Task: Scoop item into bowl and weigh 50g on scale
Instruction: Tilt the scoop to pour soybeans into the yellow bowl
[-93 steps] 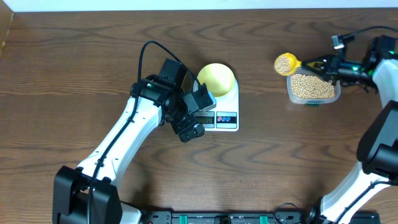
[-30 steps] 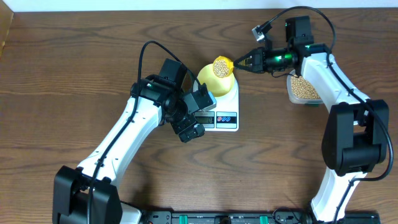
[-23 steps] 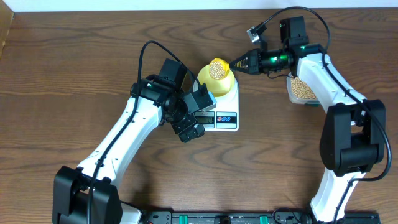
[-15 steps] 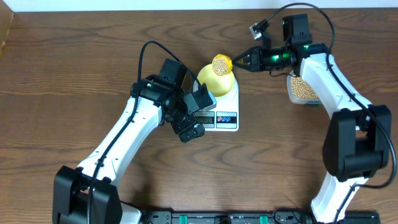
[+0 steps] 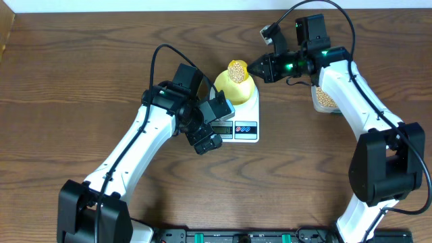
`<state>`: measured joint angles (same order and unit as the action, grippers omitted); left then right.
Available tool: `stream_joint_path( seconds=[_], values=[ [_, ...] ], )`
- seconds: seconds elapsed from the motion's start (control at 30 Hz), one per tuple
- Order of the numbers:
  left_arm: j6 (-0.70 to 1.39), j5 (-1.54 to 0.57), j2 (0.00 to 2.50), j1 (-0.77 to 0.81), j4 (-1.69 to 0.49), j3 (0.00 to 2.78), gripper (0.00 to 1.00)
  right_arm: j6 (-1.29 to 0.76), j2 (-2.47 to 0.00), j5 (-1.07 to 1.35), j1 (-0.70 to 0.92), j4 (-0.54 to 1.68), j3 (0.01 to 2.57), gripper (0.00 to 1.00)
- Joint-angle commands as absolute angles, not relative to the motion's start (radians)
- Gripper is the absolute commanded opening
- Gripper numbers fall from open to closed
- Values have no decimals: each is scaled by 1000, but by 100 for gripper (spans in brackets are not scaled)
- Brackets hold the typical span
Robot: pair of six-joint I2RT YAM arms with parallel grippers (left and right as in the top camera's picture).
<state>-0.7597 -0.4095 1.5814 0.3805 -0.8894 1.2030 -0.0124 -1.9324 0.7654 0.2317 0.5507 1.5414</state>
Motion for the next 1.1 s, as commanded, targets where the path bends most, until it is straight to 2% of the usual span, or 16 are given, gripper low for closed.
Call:
stream_joint_path(
  seconds=[0.0,0.63,1.07],
  values=[
    [-767,-418,1588,377,-892,1201,98,62,-1915,735,233,550,1544,1],
    [-767,-418,1588,377,-892,1201,98,278,-1879,720,273,580,1545,1],
    [-767,-418,1588,377,-892,1201,98,420,-1779,412,356,642,1545,1]
  ],
)
